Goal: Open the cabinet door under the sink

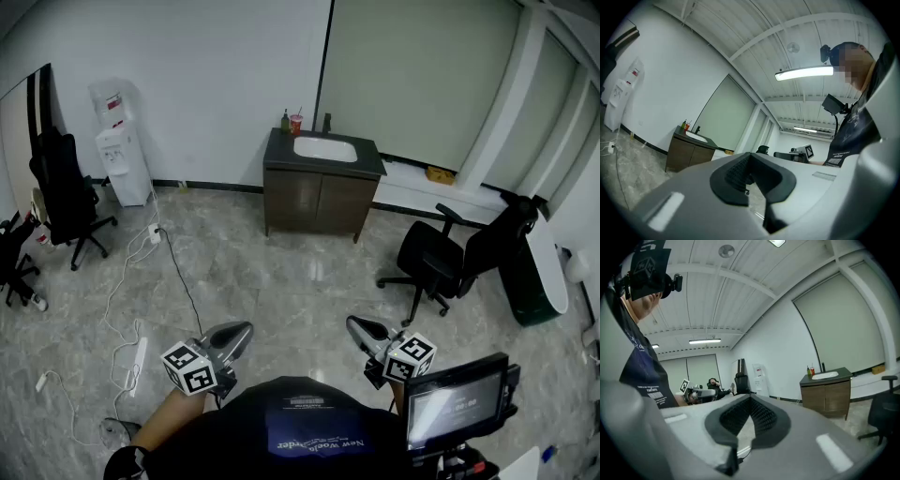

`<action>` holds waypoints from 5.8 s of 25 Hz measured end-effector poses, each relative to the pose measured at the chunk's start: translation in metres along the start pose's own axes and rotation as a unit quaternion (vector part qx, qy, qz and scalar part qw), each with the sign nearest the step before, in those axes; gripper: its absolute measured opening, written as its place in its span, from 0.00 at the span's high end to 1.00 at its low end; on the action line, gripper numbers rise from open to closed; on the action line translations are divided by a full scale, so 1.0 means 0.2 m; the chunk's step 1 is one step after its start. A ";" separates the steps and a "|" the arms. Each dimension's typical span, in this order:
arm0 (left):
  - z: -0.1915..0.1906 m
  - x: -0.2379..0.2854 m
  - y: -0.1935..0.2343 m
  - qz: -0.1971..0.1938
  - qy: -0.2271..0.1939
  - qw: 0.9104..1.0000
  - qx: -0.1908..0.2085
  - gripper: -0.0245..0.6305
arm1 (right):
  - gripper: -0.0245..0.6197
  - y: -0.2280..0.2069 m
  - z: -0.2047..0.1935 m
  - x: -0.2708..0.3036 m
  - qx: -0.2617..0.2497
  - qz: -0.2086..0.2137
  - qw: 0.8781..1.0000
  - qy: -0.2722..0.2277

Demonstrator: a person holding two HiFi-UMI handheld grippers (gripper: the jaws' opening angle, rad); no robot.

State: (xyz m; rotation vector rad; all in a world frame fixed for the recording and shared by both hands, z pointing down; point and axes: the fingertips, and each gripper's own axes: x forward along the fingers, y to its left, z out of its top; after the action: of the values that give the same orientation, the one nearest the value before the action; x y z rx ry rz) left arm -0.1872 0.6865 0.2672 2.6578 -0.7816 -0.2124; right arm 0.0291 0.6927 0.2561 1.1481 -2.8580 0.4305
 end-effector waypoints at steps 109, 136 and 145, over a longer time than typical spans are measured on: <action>0.70 1.32 1.85 -0.062 0.025 0.998 -0.014 0.96 | 0.96 -1.52 0.63 1.57 -0.007 -0.039 0.999 0.002; 0.81 2.52 2.23 0.042 0.002 0.999 -0.023 0.96 | 0.96 -2.86 0.97 1.85 -0.015 0.077 0.997 0.012; 0.79 2.84 2.33 0.045 0.028 0.998 -0.021 0.96 | 0.96 -3.21 0.99 1.88 0.007 0.075 0.997 0.009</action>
State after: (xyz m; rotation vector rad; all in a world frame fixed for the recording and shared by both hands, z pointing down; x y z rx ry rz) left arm 0.0196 -0.0369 0.2749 2.5695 -0.8677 -0.1288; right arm 0.2095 -0.0554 0.2716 0.9314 -2.9411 0.4652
